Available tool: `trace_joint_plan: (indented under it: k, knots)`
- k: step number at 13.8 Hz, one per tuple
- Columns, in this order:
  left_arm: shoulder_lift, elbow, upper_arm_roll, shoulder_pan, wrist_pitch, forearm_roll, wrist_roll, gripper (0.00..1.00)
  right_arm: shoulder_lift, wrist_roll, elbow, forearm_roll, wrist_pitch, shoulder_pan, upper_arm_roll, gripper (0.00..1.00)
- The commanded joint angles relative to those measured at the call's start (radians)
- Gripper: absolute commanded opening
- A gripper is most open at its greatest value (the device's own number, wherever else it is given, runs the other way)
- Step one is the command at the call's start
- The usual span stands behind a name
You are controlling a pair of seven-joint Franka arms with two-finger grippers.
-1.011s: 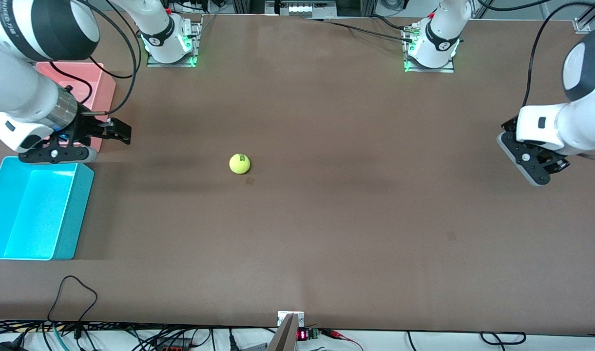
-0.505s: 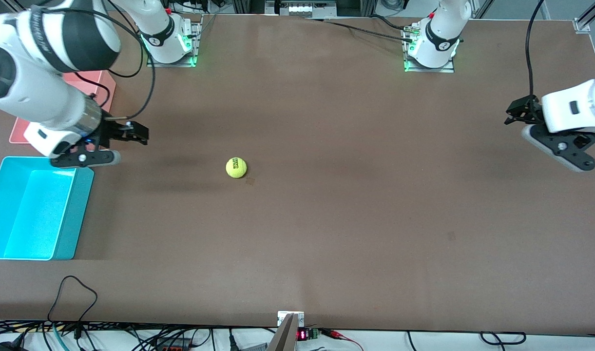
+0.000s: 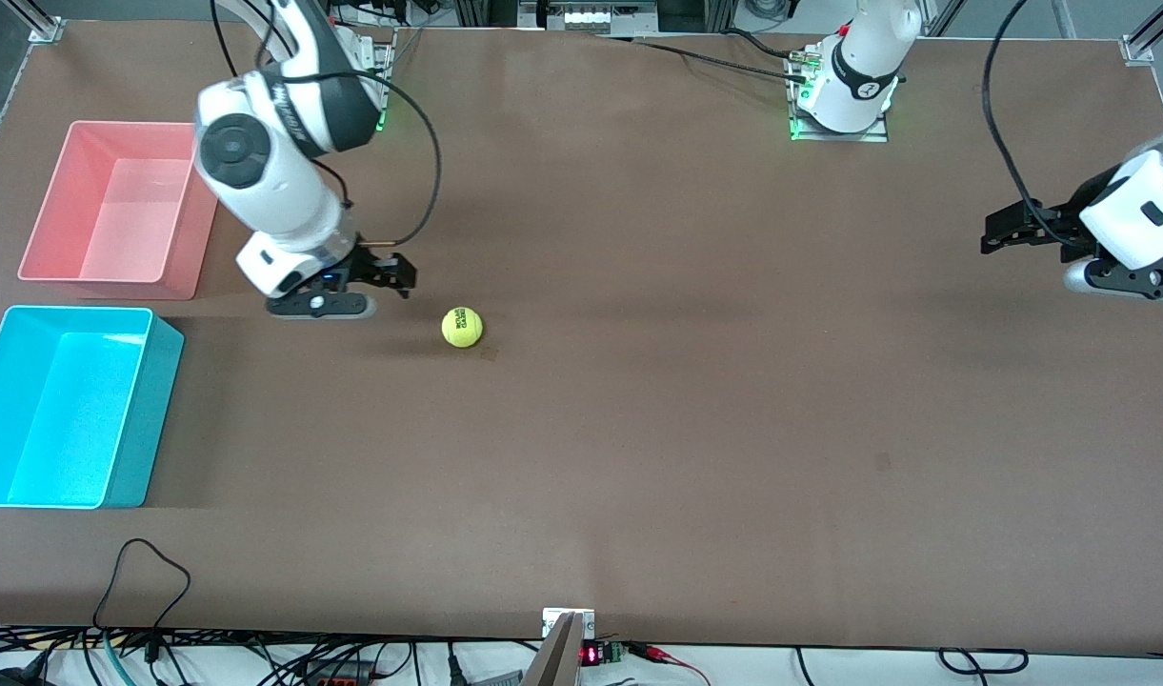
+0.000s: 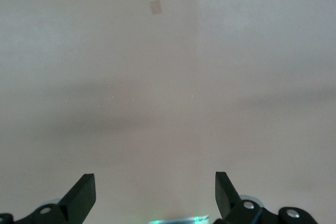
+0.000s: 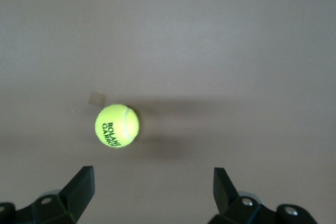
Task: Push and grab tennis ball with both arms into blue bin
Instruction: 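Lower the open right gripper over the tennis ball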
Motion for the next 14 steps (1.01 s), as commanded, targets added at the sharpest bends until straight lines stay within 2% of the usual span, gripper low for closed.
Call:
trace_joint_plan:
  k: [1,7,12,14]
  knots:
    - [-0.057,-0.069,0.071,-0.045,0.105,-0.006,-0.040,1.00,0.042,0.038,-0.025,0.001,0.070,0.036,0.010,1.00]
    - [-0.052,-0.046,0.073,-0.037,0.040,-0.004,-0.057,1.00,0.213,0.064,-0.002,-0.003,0.230,0.097,0.010,1.00]
    - [-0.052,-0.046,0.067,-0.037,0.027,-0.003,-0.107,1.00,0.323,0.114,0.087,-0.014,0.247,0.145,0.002,1.00]
    - [-0.052,-0.045,0.062,-0.037,0.026,-0.004,-0.129,1.00,0.346,0.116,0.100,-0.052,0.259,0.145,-0.004,1.00]
